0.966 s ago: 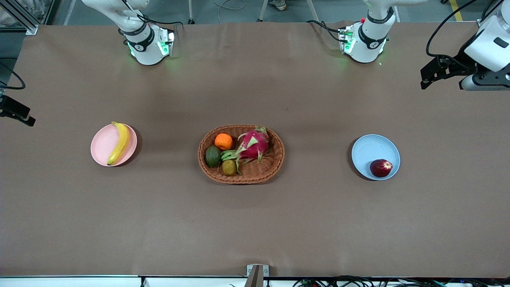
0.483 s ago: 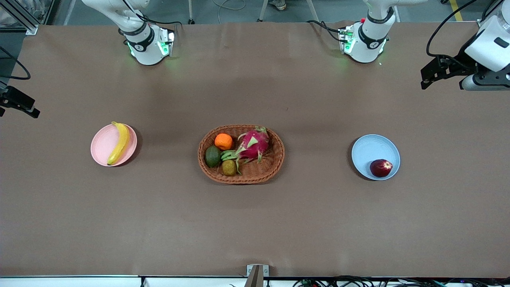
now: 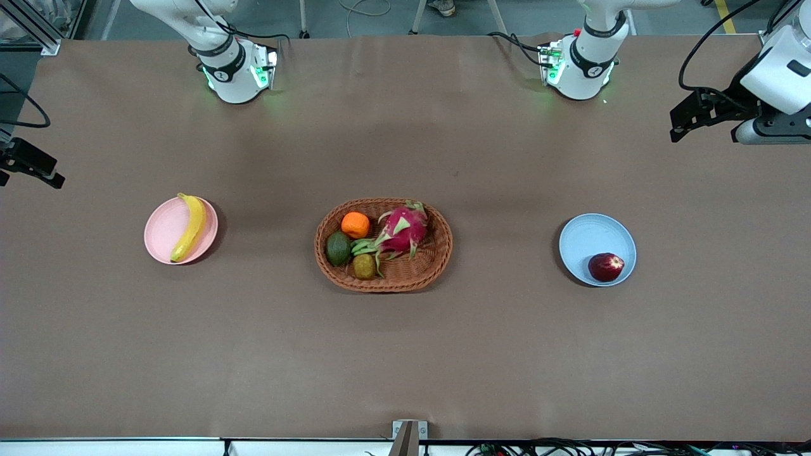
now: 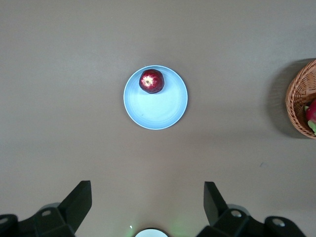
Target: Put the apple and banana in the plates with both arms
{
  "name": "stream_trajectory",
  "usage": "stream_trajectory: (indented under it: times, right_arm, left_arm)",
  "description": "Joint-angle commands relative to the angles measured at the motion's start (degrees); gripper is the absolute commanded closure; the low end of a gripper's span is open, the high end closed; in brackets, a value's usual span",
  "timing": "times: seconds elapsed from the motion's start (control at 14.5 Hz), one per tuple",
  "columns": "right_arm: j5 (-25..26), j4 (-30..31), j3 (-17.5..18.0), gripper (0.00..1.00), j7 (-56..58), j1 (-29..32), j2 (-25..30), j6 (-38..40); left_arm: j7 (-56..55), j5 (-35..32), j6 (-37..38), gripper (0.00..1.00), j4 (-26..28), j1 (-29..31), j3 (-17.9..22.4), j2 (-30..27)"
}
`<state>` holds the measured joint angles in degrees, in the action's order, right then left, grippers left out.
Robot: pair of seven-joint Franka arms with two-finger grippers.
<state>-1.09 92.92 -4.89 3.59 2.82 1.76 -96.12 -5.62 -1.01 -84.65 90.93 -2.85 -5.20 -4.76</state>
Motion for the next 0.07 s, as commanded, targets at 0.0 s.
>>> stream_trajectory:
  times: [0.0]
  right_arm:
    - [0.82,1.04,0.49,0.0,-1.13,0.34,1.14,-0.3]
  left_arm:
    - [1.04,0.66,0.19,0.0,-0.57,0.12,0.02,0.37]
